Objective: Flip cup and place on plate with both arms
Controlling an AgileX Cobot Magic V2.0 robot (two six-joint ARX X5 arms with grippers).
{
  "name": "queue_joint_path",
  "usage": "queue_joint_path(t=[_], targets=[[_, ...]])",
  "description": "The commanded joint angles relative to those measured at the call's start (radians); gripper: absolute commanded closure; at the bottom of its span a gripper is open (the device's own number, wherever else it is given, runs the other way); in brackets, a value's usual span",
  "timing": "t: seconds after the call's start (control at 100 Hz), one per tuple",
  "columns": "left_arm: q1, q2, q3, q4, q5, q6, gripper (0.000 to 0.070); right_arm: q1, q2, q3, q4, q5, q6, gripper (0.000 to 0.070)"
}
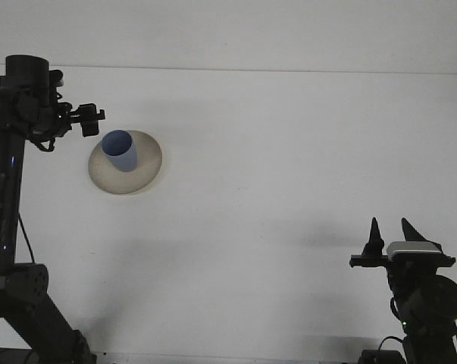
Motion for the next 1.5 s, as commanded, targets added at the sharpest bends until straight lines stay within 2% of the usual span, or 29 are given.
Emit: queue_joint_path(t=[0.0,0.15,0.49,0.87,1.02,1.13,1.49], targets=[[-0.006,-0.037,-0.027,-0.004,0.003,0.002,0.0266,0.0,0.003,0.006,0.012,0.0,0.017,0.0312],[-0.01,-0.201,-0.246,0.068,0.002,0.006,0.0266,0.0,0.003,0.006,0.013,0.0,0.017,0.0312],[-0.017,-0.705,-0.889,0.482,0.002,0.006,0.0267,0.0,0.003,0.006,0.013,0.0,0.017,0.0312],[-0.068,-1.187,-1.457,0.911,0.006,0.079,0.0268,0.0,0.003,0.006,0.013,0.0,0.017,0.0312],[-0.082,-1.263,-1.583,0.99,0.025,0.15,0.0269,0.0,0.003,0.006,0.013,0.0,0.017,0.0312],[-0.09,-1.279,-1.616,1.028,0.025,0.166,0.0272,0.0,0.003,0.006,0.013,0.0,0.017,0.0312],[-0.09,-1.294,-1.615,1.083,0.025,0.166,0.0272,0.0,0.003,0.006,0.013,0.0,0.017,0.0312]])
